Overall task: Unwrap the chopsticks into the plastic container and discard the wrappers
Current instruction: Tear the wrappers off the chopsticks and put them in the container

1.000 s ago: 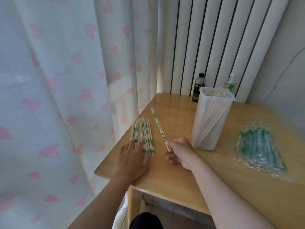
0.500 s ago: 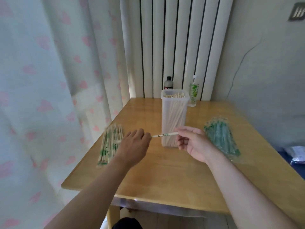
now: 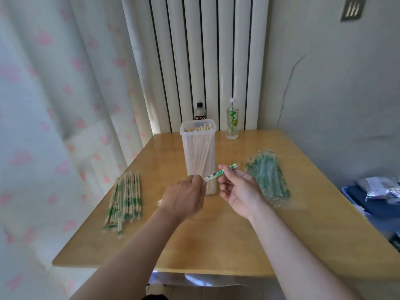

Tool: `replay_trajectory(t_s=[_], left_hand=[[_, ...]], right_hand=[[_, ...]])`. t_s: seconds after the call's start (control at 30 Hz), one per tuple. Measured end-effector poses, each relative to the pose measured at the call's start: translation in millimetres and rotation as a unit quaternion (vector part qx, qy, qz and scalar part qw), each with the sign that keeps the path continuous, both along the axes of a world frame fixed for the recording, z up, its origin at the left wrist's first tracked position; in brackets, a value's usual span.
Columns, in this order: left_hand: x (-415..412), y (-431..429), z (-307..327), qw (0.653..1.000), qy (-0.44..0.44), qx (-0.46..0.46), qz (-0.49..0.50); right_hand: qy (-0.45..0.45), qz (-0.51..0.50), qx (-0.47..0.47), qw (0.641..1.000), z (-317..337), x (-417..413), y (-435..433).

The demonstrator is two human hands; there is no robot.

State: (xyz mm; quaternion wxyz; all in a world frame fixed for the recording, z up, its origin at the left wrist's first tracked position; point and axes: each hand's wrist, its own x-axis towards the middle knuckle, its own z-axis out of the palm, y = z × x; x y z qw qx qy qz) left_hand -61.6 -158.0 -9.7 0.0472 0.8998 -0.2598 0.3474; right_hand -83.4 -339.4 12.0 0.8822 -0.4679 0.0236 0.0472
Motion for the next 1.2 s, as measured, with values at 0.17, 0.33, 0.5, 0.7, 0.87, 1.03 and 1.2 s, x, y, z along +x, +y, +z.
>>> replay_trajectory(t_s=[0.17,0.33,0.5,0.7,0.87,1.03,1.2], left_hand=[[0,3,3,1.000,-0.009,0.018,0.001],[2,11,7,1.000,-0.013,0.022,-0.005],[-1,3,14,0.999,-0.041,0.028,0.009],[1,20,16,0.999,-0.040,0.024,0.004],[0,21,16,0.999,-0.047,0.021,0.008],[-3,17,18,0.998,-0.061,0.023,0.006],[2,34,15,0.997,-0.062,0.037,-0.015]], right_hand=[[0.010,-0.044,-0.002,0.999,-1,2,-17],[0.014,-0.079,0.007,0.997,3,3,-23],[0.012,-0.043,0.010,0.999,7,-2,-2],[0.016,-0.083,-0.012,0.996,19,2,-8],[0.021,-0.098,-0.001,0.995,18,2,-5],[0.023,-0.065,-0.009,0.998,16,-3,5],[0.029,-0.089,-0.029,0.995,18,-1,-10]])
